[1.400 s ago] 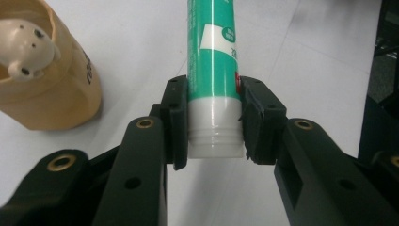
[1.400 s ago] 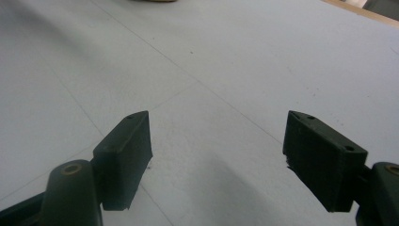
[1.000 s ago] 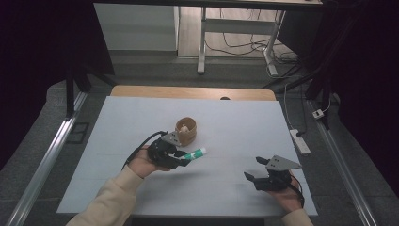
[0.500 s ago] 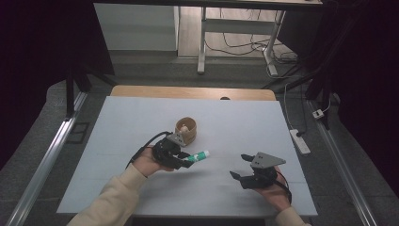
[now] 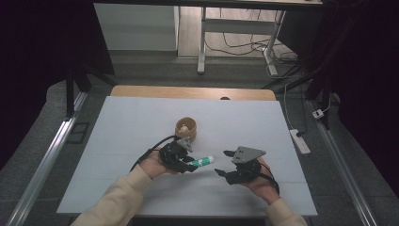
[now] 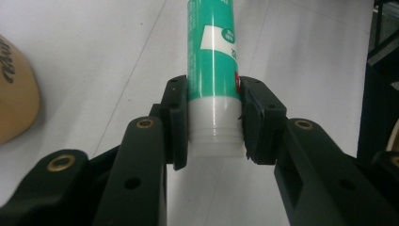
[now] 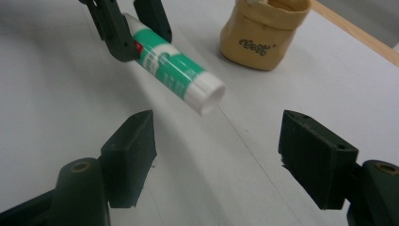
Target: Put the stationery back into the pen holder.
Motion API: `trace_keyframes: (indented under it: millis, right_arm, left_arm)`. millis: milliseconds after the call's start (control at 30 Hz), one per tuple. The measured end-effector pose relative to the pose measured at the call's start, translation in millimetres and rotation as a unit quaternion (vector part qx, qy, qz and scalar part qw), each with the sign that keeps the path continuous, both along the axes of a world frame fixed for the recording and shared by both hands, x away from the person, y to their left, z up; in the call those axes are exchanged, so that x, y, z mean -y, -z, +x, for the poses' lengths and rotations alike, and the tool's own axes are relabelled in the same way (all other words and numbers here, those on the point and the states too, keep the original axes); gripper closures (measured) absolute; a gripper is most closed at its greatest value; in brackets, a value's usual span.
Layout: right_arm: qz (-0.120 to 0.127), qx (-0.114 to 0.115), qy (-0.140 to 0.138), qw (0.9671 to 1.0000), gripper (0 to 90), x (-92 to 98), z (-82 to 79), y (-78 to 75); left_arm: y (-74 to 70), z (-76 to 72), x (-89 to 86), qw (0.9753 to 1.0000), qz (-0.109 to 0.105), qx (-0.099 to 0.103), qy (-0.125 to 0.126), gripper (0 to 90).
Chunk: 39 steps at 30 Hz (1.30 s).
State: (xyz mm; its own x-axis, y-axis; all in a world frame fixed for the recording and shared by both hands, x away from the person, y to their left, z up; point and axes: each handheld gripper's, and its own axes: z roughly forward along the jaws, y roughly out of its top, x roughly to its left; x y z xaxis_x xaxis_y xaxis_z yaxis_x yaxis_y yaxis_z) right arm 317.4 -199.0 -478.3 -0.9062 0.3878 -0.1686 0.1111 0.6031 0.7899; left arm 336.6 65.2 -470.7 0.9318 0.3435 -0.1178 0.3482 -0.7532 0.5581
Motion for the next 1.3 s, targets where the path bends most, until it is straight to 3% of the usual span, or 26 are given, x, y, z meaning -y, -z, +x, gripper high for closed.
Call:
trace_keyframes:
  millis: [333, 733, 867, 967, 1000, 1033, 1100, 1200, 1233, 1300]
  right_arm:
    - [-0.023, 0.003, -0.032, 0.9992, 33.1, -14.2, 1.2, -6.9]
    - [-0.069, 0.000, -0.064, 0.9956, 40.6, -26.3, 2.0, 2.3]
    - [-0.107, 0.005, -0.089, 0.9902, 45.7, -33.6, 0.7, 8.5]
    - [-0.146, 0.015, -0.116, 0.9824, 54.2, -39.4, -2.0, 13.8]
    - [-0.146, 0.015, -0.116, 0.9824, 54.2, -39.4, -2.0, 13.8]
    - [-0.169, 0.018, -0.128, 0.9770, 58.9, -42.1, -4.1, 17.1]
    - [-0.177, 0.020, -0.138, 0.9742, 60.6, -43.0, -5.9, 19.1]
    - [-0.180, 0.026, -0.149, 0.9721, 62.2, -43.2, -7.9, 18.6]
    - [-0.174, 0.028, -0.149, 0.9731, 62.6, -43.2, -8.7, 19.4]
    - [-0.174, 0.029, -0.150, 0.9727, 64.6, -42.5, -9.3, 17.8]
  left_arm:
    - [2.9, -2.0, 5.0, 0.9999, 0.009, 0.000, 0.008, 64.6]
    - [8.3, -4.1, 14.1, 0.9995, 0.021, -0.006, 0.025, 64.5]
    - [10.3, -7.8, 21.7, 0.9987, 0.024, -0.007, 0.044, 64.5]
    - [10.4, -9.5, 24.6, 0.9981, 0.027, -0.008, 0.055, 64.5]
    - [10.4, -9.5, 24.6, 0.9981, 0.027, -0.008, 0.055, 64.5]
    - [9.5, -9.9, 24.0, 0.9977, 0.026, -0.010, 0.061, 64.4]
    - [9.5, -10.6, 23.6, 0.9976, 0.024, -0.012, 0.063, 64.4]
    - [9.3, -10.5, 22.2, 0.9975, 0.019, -0.014, 0.067, 64.3]
    - [9.1, -10.0, 21.1, 0.9976, 0.015, -0.012, 0.067, 64.1]
    - [7.9, -8.3, 18.0, 0.9986, -0.003, -0.007, 0.052, 61.9]
